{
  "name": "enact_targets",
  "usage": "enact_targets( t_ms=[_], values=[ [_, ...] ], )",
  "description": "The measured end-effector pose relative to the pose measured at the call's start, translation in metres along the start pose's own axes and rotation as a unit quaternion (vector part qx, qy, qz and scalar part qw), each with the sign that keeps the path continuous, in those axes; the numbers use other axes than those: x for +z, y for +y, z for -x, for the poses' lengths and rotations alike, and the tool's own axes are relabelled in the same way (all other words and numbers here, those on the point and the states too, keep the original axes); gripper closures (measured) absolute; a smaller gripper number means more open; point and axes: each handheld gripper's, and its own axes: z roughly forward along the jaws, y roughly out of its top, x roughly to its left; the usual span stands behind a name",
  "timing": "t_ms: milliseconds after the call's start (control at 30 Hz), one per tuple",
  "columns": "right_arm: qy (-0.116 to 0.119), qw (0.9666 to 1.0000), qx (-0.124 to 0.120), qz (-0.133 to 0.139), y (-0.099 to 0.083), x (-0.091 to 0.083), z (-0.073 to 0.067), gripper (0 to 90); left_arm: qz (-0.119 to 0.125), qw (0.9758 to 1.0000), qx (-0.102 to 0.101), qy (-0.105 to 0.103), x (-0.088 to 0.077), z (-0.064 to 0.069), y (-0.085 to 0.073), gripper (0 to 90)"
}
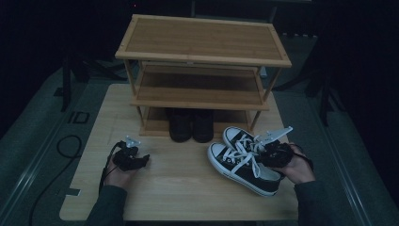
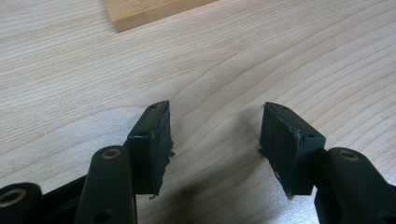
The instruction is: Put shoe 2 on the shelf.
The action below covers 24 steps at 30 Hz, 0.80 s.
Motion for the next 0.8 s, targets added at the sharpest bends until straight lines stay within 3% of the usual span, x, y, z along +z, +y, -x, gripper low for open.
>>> enact_targets(
  t_ms=[567,800],
  values=[
    [0.016,0.9994,-0.024,0.019,0.027,-0.014,-0.005,84.4,-0.001,1.0,0.001,-0.001,0.0,0.0,0.0,43.7],
    [0.017,0.999,-0.041,0.01,0.038,-0.016,-0.005,84.2,0.0,1.0,0.001,-0.001,0.0,0.0,0.0,43.6]
  ],
)
